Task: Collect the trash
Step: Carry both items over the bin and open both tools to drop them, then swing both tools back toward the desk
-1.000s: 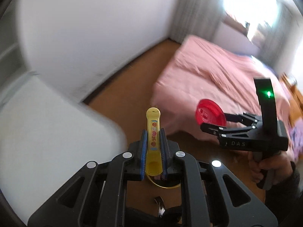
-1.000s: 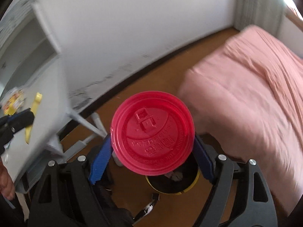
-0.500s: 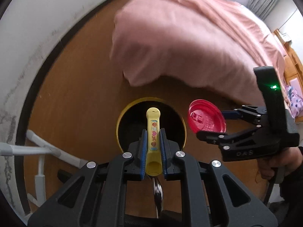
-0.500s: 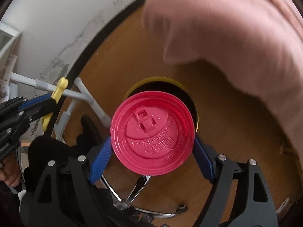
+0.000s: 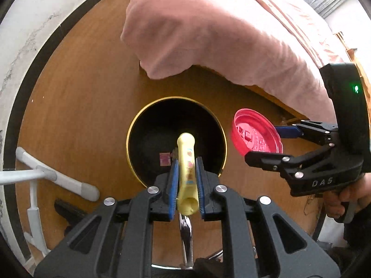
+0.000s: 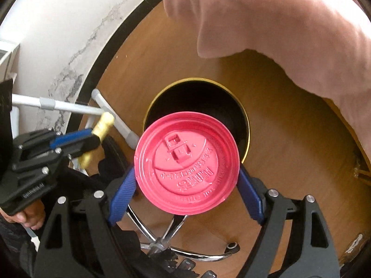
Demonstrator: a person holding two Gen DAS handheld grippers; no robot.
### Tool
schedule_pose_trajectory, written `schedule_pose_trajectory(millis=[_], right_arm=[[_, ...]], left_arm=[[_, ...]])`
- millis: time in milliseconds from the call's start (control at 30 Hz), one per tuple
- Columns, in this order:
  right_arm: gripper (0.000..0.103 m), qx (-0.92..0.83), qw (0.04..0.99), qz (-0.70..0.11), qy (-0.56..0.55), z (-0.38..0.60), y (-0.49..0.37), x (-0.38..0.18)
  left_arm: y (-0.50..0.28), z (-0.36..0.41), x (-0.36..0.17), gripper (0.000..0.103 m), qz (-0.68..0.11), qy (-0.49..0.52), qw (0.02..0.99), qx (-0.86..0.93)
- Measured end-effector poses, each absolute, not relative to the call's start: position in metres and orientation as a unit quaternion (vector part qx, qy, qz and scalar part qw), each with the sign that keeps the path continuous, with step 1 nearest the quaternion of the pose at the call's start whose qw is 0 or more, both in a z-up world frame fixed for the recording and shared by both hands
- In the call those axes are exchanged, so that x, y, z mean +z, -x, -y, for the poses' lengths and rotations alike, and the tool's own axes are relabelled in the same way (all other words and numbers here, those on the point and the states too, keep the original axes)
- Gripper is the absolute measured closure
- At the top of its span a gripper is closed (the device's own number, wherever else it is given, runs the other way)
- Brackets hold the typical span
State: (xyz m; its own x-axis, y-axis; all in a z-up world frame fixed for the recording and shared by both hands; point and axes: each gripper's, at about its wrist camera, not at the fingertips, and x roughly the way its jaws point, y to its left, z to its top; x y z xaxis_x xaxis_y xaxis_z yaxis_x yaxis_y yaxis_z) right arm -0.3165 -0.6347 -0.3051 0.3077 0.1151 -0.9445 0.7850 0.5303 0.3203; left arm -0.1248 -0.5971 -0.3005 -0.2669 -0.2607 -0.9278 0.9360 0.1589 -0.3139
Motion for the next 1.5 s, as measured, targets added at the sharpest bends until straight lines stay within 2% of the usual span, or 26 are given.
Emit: schedule_pose_trajectory(millis=[33,67,133,433,600,833,1000,1233,1500], right_arm=[[0.022,-0.242,0.692,-0.534,-0.421,0.636,0.318,-0.301],[0.022,-0.241,0.694,-0.531,-0.422,0.636,0.318,-0.297],[0.014,-0.245,0.696,-0.526,-0.423,0.637,0.317,-0.29],[0.011,-0.267,0.712,-0.498,-0.416,0.634,0.318,-0.244],[0.011,-0.292,0.745,-0.47,-0.372,0.627,0.316,-0.176],[0.009,-0.269,0.821,-0.433,-0.256,0.566,0.251,-0.07],[0.008,-0.161,0.868,-0.428,-0.195,0.486,0.158,-0.036],[0.008,0.012,0.883,-0.455,-0.116,0.339,0.027,-0.031],[0.008,0.14,0.856,-0.494,-0.054,0.189,-0.055,-0.043]], left_arm=[[0.124,0.597,-0.299,0.082,-0.553,-0.304,0.522,-0.574],[0.123,0.597,-0.295,0.066,-0.553,-0.3,0.523,-0.575],[0.121,0.597,-0.286,0.044,-0.55,-0.288,0.531,-0.577],[0.117,0.582,-0.228,0.031,-0.516,-0.265,0.563,-0.589],[0.122,0.555,-0.157,0.015,-0.464,-0.246,0.6,-0.603],[0.086,0.451,-0.054,0.011,-0.399,-0.194,0.706,-0.551],[0.023,0.324,-0.014,0.011,-0.389,-0.162,0.804,-0.419],[-0.041,0.125,-0.011,0.011,-0.414,-0.094,0.878,-0.219],[-0.054,0.0,-0.033,0.011,-0.448,-0.051,0.882,-0.136]])
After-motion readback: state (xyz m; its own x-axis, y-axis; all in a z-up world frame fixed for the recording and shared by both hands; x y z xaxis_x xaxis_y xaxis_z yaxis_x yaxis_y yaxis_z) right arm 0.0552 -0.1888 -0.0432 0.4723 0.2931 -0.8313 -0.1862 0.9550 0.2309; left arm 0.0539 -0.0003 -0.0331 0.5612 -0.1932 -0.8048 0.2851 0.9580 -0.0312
